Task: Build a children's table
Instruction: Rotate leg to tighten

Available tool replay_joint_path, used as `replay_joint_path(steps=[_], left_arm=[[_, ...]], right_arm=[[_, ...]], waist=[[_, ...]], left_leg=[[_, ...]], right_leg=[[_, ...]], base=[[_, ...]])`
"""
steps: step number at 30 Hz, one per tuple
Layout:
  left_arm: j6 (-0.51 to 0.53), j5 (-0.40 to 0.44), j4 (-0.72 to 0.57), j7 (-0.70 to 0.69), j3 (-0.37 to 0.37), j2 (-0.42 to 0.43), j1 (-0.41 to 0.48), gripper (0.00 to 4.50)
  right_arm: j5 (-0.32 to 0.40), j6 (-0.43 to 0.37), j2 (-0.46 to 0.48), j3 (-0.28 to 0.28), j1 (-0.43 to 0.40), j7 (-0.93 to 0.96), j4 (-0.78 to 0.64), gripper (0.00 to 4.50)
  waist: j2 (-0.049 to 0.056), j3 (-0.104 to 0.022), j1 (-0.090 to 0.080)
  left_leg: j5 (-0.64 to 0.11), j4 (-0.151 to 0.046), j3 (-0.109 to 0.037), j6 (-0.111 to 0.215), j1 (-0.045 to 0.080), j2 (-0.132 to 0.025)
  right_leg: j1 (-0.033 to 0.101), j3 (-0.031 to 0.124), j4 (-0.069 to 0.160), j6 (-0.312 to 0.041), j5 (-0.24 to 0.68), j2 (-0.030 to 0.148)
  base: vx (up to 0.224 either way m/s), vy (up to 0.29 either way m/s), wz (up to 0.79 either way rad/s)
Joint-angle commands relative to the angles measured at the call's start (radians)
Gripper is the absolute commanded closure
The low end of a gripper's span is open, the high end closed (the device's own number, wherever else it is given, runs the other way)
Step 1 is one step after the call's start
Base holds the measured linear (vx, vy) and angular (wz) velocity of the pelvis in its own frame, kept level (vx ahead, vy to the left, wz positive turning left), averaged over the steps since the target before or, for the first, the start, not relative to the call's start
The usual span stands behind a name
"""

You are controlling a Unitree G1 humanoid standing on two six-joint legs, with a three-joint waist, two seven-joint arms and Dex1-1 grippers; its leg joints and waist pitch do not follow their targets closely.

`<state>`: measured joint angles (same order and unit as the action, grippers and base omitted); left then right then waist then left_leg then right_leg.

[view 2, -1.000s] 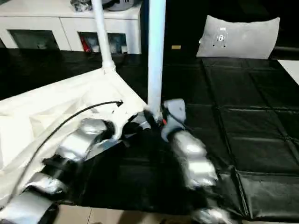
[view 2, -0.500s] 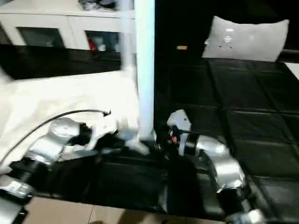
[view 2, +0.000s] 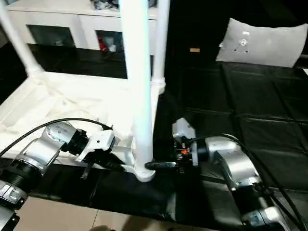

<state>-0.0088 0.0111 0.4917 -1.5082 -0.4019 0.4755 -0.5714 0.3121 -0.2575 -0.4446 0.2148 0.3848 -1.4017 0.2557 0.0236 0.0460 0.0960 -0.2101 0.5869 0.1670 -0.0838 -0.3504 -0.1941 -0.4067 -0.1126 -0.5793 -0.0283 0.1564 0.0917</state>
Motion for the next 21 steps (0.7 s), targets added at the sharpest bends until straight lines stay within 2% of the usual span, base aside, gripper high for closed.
replay_joint_path(steps=[1,7,12,13,15,16,18,19,21], left_arm=[[-0.013,-0.013,-0.028,-0.046,-0.038,-0.006,-0.012,4.5],[-0.021,-0.01,-0.019,-0.053,-0.035,-0.01,-0.013,4.5],[-0.02,-0.009,-0.018,-0.054,-0.036,-0.008,-0.013,4.5],[-0.016,-0.011,-0.017,-0.051,-0.036,-0.009,-0.013,4.5],[0.005,-0.023,-0.02,-0.044,-0.03,-0.016,-0.012,4.5],[0.015,-0.027,-0.022,-0.04,-0.026,-0.02,-0.011,4.5],[0.036,-0.032,-0.023,-0.023,-0.018,-0.029,-0.013,4.5],[0.062,-0.025,-0.01,0.038,0.001,-0.051,-0.024,4.5],[0.086,-0.004,0.012,0.127,0.018,-0.08,-0.039,4.5]], right_arm=[[0.013,-0.027,-0.003,0.017,0.012,-0.017,-0.003,1.71],[0.013,-0.069,-0.007,0.034,0.017,-0.032,0.0,2.3],[0.014,-0.096,-0.006,0.043,0.018,-0.031,-0.002,2.48],[0.018,-0.106,-0.004,0.044,0.016,-0.028,-0.007,2.5],[0.028,-0.128,0.0,0.047,0.006,-0.02,-0.027,2.51],[0.031,-0.136,0.002,0.047,0.001,-0.015,-0.036,2.52],[0.041,-0.156,0.009,0.043,-0.009,-0.001,-0.053,2.53],[0.055,-0.18,0.031,0.038,-0.031,0.038,-0.089,2.53],[0.038,-0.185,0.066,0.039,-0.049,0.113,-0.113,2.53]], waist=[[-0.01,-0.057,-0.002],[-0.01,-0.059,0.002],[-0.011,-0.057,0.003],[-0.007,-0.056,0.004],[-0.012,-0.057,0.003],[-0.01,-0.057,0.003],[-0.011,-0.057,0.004],[-0.009,-0.055,0.002],[-0.011,-0.052,0.003]], left_leg=[[-0.129,-0.07,-0.002,0.085,-0.002,-0.042],[-0.109,-0.068,-0.001,0.089,-0.002,-0.042],[-0.124,-0.069,-0.001,0.08,-0.002,-0.042],[-0.123,-0.069,-0.001,0.079,-0.001,-0.041],[-0.118,-0.069,-0.001,0.078,-0.002,-0.041],[-0.115,-0.069,-0.001,0.079,-0.002,-0.042],[-0.112,-0.069,-0.001,0.078,-0.002,-0.042],[-0.116,-0.07,-0.001,0.078,-0.002,-0.041],[-0.127,-0.071,-0.001,0.07,-0.001,-0.041]], right_leg=[[0.06,0.057,0.058,-0.191,0.272,0.064],[0.06,0.057,0.055,-0.195,0.253,0.063],[0.06,0.057,0.059,-0.186,0.282,0.064],[0.059,0.057,0.059,-0.184,0.285,0.064],[0.06,0.058,0.058,-0.182,0.278,0.062],[0.06,0.058,0.057,-0.184,0.277,0.063],[0.06,0.058,0.058,-0.182,0.278,0.064],[0.059,0.058,0.06,-0.179,0.282,0.063],[0.058,0.059,0.064,-0.169,0.312,0.064]], base=[[0.0,0.0,0.0],[0.0,0.0,0.0],[0.0,0.0,0.0],[0.0,0.0,0.0],[0.0,0.0,0.0],[0.0,0.0,0.0],[0.0,0.0,0.0],[0.0,0.0,0.0],[0.0,0.0,0.0]])
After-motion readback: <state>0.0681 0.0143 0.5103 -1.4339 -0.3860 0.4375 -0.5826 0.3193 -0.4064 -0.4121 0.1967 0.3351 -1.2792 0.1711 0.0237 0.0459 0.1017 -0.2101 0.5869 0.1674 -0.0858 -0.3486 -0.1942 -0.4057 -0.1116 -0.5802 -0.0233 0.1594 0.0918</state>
